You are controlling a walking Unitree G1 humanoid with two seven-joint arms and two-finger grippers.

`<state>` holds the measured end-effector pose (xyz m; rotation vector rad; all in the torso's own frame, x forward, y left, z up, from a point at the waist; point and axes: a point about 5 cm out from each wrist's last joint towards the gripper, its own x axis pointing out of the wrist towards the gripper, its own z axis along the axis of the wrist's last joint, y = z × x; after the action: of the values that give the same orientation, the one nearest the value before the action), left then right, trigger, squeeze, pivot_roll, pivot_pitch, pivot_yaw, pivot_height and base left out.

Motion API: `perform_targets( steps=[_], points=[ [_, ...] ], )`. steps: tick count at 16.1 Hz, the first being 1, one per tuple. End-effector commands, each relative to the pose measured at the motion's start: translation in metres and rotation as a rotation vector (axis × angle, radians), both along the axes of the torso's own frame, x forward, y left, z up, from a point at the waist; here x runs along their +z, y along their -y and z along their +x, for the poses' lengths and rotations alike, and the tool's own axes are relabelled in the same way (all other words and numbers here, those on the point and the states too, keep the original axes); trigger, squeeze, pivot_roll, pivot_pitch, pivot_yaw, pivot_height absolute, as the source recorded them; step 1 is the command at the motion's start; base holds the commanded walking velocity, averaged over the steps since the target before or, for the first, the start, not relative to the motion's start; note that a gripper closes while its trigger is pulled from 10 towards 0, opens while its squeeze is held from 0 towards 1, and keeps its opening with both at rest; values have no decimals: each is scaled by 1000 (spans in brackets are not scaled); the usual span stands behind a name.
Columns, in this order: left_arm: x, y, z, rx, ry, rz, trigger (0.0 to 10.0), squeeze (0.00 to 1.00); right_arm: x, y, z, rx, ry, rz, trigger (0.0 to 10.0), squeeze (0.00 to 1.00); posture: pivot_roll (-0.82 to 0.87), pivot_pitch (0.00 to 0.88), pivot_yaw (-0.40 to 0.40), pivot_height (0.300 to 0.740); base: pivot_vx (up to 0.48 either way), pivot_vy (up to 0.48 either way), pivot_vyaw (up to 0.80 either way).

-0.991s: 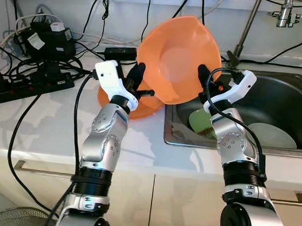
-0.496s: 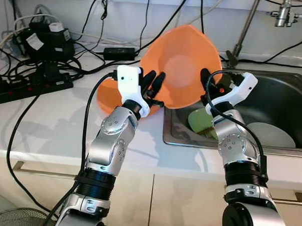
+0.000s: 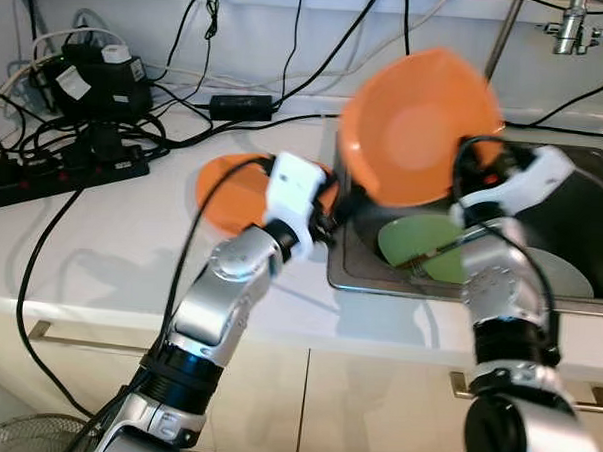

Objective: Kitchen organization

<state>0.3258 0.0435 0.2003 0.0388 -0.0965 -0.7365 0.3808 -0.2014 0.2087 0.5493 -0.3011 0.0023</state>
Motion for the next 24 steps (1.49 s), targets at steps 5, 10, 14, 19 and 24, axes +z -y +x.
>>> perform_targets(
  steps=[5, 10, 14, 19, 24],
  points=[
    [-14, 2, -9, -68, -55, 136, 10000, 0, 16, 5, 2, -109, 41, -269, 10000, 0, 36, 0, 48, 740, 0, 0, 0],
    [-20, 0, -11, -66, -90, 183, 10000, 0, 8, -1, 4, -153, 2, -658, 10000, 0, 43, 0, 41, 740, 0, 0, 0],
    [-21, 1, -13, -84, -98, 189, 10000, 0, -8, 0, 5, -193, -75, -882, 10000, 0, 43, 0, 39, 740, 0, 0, 0],
    [-22, 3, -17, -119, -106, 198, 10000, 0, -21, 12, 4, -272, -136, -951, 10000, 0, 44, 0, 40, 740, 0, 0, 0],
    [-24, 5, -22, -158, -108, 221, 10000, 0, -45, 12, 2, -233, -237, -981, 10000, 0, 49, 0, 38, 740, 0, 0, 0]
  ],
)
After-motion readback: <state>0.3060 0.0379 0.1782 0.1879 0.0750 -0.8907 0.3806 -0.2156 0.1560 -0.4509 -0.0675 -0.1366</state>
